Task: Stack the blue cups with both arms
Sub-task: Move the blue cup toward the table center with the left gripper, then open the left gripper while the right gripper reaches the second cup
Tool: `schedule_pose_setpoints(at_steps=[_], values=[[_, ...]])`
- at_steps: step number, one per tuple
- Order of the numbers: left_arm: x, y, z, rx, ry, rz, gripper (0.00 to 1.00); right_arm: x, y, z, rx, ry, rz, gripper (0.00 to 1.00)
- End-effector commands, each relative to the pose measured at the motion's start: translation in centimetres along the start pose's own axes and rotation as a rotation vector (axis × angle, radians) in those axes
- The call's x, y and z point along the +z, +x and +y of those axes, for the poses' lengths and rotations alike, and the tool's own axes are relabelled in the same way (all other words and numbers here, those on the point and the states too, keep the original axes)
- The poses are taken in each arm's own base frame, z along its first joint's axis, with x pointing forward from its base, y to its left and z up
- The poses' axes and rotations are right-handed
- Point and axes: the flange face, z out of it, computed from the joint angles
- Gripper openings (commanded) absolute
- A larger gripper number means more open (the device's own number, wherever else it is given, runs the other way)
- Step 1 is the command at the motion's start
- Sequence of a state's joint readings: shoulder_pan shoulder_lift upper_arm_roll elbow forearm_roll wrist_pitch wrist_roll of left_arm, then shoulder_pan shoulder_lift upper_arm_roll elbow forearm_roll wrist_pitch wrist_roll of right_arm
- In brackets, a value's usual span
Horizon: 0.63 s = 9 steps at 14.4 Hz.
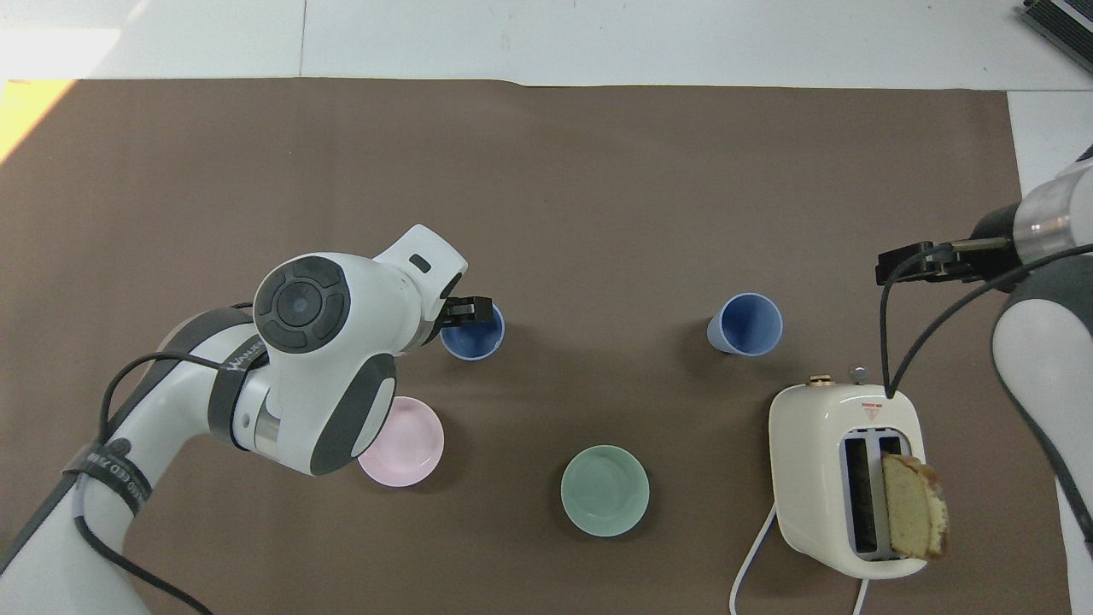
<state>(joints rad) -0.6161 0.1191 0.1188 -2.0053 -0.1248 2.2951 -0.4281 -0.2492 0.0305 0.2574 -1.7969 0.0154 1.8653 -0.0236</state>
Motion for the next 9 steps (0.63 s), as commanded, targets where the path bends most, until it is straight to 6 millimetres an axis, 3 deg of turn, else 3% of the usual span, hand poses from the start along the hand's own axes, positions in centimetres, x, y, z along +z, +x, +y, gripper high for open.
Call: schedule_pose_setpoints(at_steps=[1, 5, 7, 9], values=[[-5.9, 0.8, -4.3, 0.035, -0.012, -0.003, 1.00, 4.5, 0.5, -2.4, 0.012, 0.024, -0.016, 1.00], [-12.7, 2.9, -10.1, 0.120, 0.058, -0.038, 1.00, 9.0, 0.8, -5.4, -0.015, 0.036, -0.057, 1.00], [-15.8, 4.1, -12.8, 0.160, 0.073, -0.061, 1.00, 12.6, -0.3, -5.8, -0.023, 0.036, -0.094, 1.00], [-18.6, 5.0, -15.3, 0.182, 0.077, -0.066, 1.00, 14.2, -0.8, -5.8, -0.023, 0.037, -0.082, 1.00]])
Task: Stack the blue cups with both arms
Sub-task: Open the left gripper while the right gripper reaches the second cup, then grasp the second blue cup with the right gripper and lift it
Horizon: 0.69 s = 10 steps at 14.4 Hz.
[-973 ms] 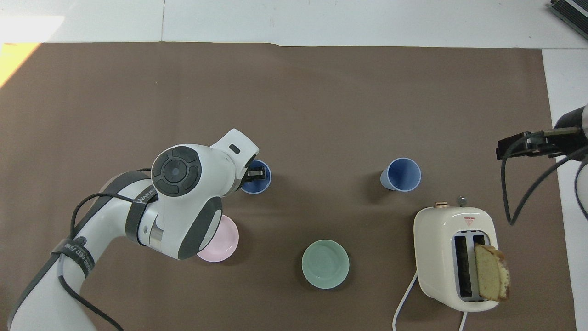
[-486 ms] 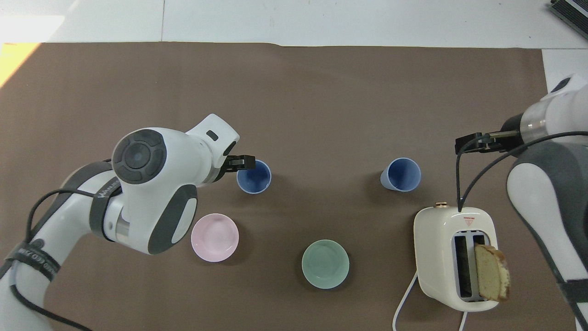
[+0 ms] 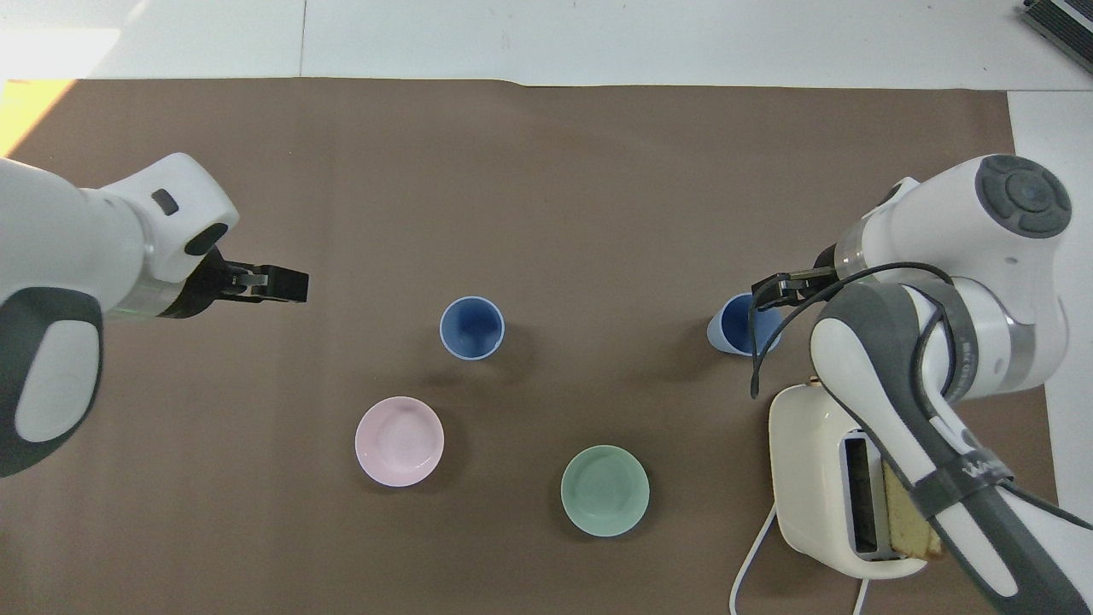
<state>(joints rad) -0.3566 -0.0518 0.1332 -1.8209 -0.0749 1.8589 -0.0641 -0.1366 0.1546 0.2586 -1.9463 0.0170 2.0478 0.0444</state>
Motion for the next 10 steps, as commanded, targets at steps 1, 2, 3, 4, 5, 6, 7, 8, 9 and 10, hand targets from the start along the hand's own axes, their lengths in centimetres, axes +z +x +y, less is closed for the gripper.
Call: schedule_pose_setpoints(at_steps=[1, 2, 3, 4, 5, 6, 7, 8, 9, 10], values=[[-3.8, 0.8, -2.9, 0.042, 0.024, -0.012, 1.00, 2.4, -1.0, 0.2, 0.014, 0.008, -0.002, 1.00], [-4.9, 0.8, -4.1, 0.042, 0.026, -0.013, 1.00, 2.7, -1.2, 0.3, 0.016, 0.008, -0.006, 1.00], [-6.0, 0.7, -5.3, 0.054, 0.027, -0.017, 1.00, 2.9, -1.3, 0.3, 0.013, 0.007, -0.009, 1.00], [-6.8, 0.6, -6.0, 0.068, 0.031, -0.022, 1.00, 2.9, -1.3, 0.3, 0.013, 0.007, -0.009, 1.00], [-7.6, 0.6, -7.3, 0.062, 0.044, -0.015, 1.00, 2.9, -1.3, 0.3, 0.014, 0.007, -0.009, 1.00], [-8.3, 0.7, -8.5, 0.051, 0.051, -0.005, 1.00, 2.9, -1.3, 0.3, 0.012, 0.006, -0.009, 1.00], [-8.8, 0.5, -9.1, 0.061, 0.052, -0.005, 1.00, 2.9, -1.3, 0.2, 0.001, 0.006, -0.009, 0.62], [-9.1, 0.3, -9.3, 0.082, 0.051, -0.016, 1.00, 2.9, -1.3, -0.3, 0.005, 0.007, -0.009, 0.10], [-9.1, 0.1, -9.3, 0.096, 0.050, -0.028, 1.00, 2.9, -1.3, -0.7, -0.002, 0.005, -0.008, 0.00], [-9.2, 0.1, -9.3, 0.096, 0.050, -0.030, 1.00, 2.9, -1.2, -0.7, -0.002, 0.006, -0.006, 0.00]])
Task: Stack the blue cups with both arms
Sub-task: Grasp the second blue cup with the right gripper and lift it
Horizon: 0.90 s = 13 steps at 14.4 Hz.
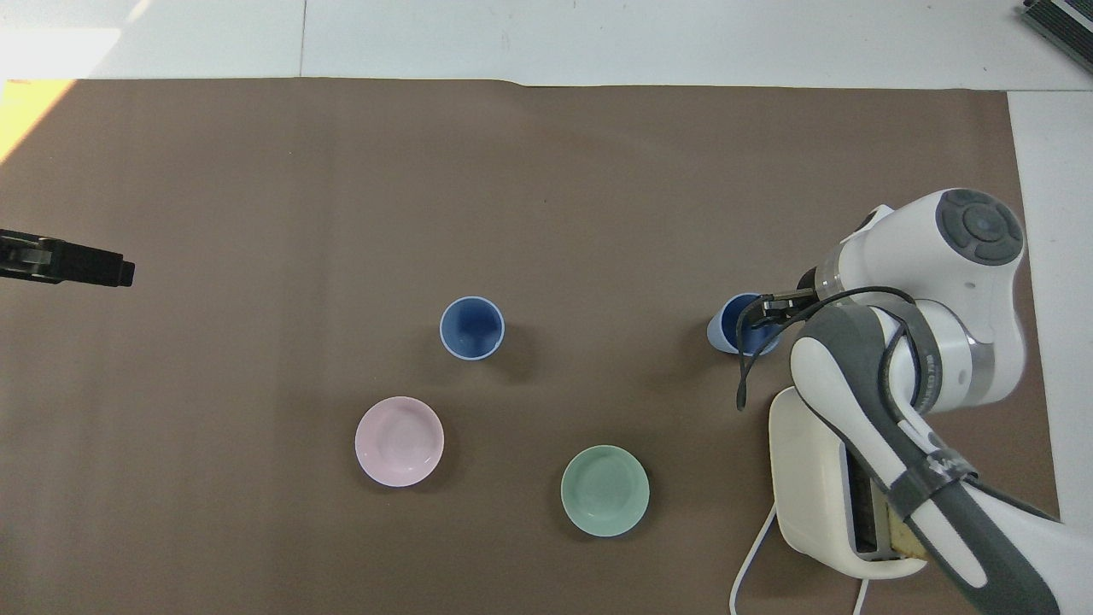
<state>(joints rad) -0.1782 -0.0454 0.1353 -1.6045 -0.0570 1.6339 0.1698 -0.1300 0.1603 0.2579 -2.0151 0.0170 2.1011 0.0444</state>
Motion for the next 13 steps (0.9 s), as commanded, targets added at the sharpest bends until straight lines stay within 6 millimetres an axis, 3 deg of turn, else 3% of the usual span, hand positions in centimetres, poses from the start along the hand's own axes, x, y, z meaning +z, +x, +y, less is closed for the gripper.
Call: schedule_pose_setpoints(at_steps=[1, 6, 8, 11, 13], values=[[-0.3, 0.3, 0.0, 0.024, 0.016, -0.026, 1.00, -0.3, -0.2, -0.5, 0.001, 0.006, 0.017, 0.00], [-0.2, -0.1, -0.4, 0.008, 0.013, -0.029, 1.00, -0.7, 0.8, -0.9, -0.003, 0.014, 0.052, 0.00], [-0.4, -0.2, -1.1, -0.004, 0.015, -0.023, 1.00, -1.5, 1.8, -2.7, 0.001, 0.021, 0.064, 0.00], [-0.4, -0.3, -1.6, -0.013, 0.015, -0.027, 1.00, -5.5, 2.4, -7.5, 0.075, 0.029, 0.081, 0.00], [-0.4, -0.3, -1.5, -0.015, 0.013, -0.027, 1.00, -8.1, 2.2, -8.8, 0.095, 0.025, 0.068, 0.00]])
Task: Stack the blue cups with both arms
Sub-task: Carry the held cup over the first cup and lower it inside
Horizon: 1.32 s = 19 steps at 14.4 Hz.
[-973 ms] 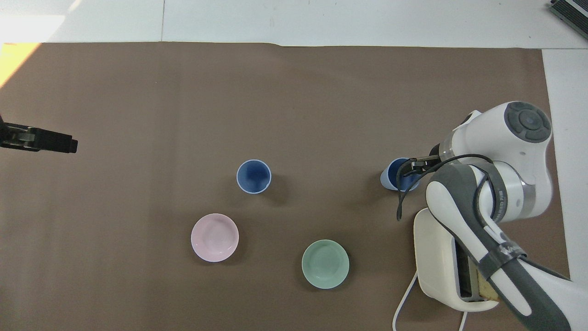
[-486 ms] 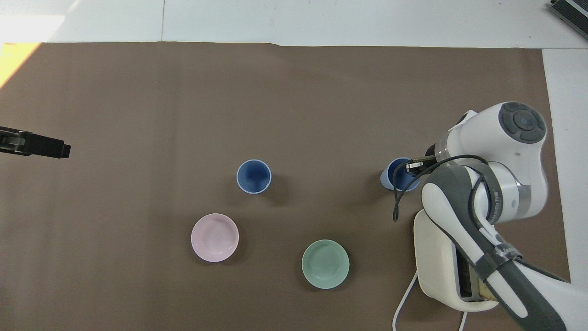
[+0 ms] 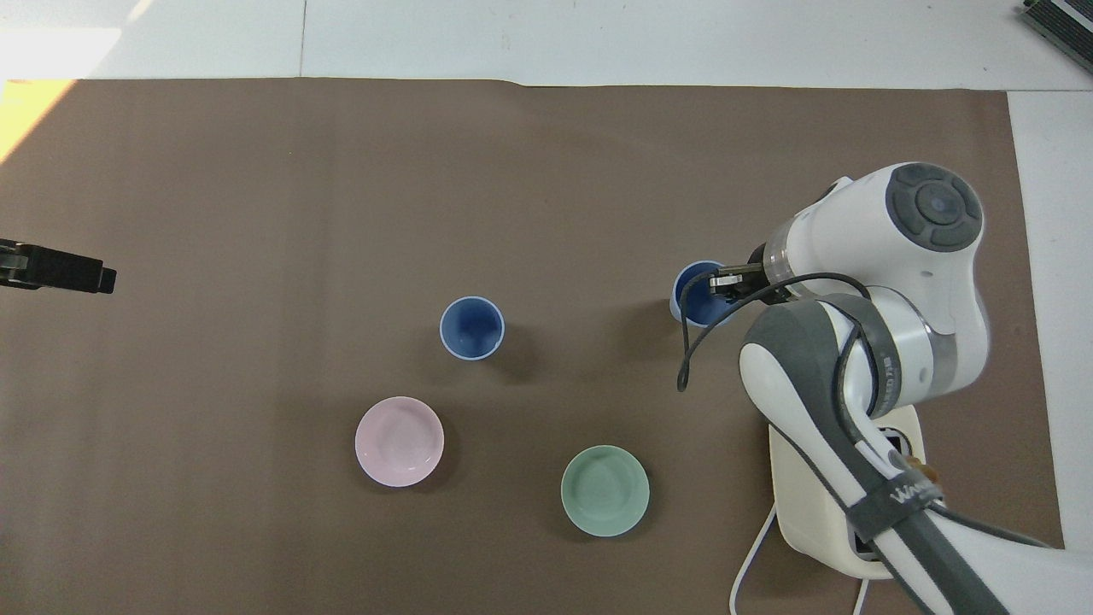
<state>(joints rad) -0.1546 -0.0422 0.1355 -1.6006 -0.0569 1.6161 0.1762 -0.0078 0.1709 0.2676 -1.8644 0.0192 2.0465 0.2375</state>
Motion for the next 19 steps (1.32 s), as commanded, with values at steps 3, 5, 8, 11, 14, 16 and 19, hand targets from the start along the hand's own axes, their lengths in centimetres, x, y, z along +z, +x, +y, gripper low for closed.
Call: schedule_pose_setpoints(at_steps=[3, 5, 8, 11, 14, 16, 19], values=[[-0.4, 0.1, 0.0, 0.005, 0.014, -0.010, 1.00, -6.0, 0.1, -5.7, 0.069, 0.015, 0.014, 0.00], [-0.3, 0.2, 0.4, 0.008, 0.013, -0.013, 1.00, -7.6, -0.7, -9.6, 0.070, 0.015, 0.038, 0.00], [-0.3, 0.2, 0.9, -0.016, 0.014, -0.015, 1.00, -8.6, -1.4, -13.7, 0.046, -0.009, 0.041, 0.00], [-0.3, 0.2, 0.8, -0.027, 0.016, -0.018, 1.00, -9.8, -2.0, -17.8, 0.055, 0.008, 0.053, 0.00], [-0.2, 0.1, 1.6, -0.022, 0.016, -0.031, 1.00, -10.9, -3.3, -21.7, 0.073, 0.041, 0.079, 0.00], [-0.1, 0.0, 1.6, -0.061, 0.016, -0.043, 1.00, -11.2, -3.1, -22.4, 0.076, 0.063, 0.096, 0.00], [0.0, 0.3, 1.7, -0.059, 0.019, -0.043, 1.00, -9.4, -3.5, -24.4, 0.060, 0.072, 0.089, 0.00]])
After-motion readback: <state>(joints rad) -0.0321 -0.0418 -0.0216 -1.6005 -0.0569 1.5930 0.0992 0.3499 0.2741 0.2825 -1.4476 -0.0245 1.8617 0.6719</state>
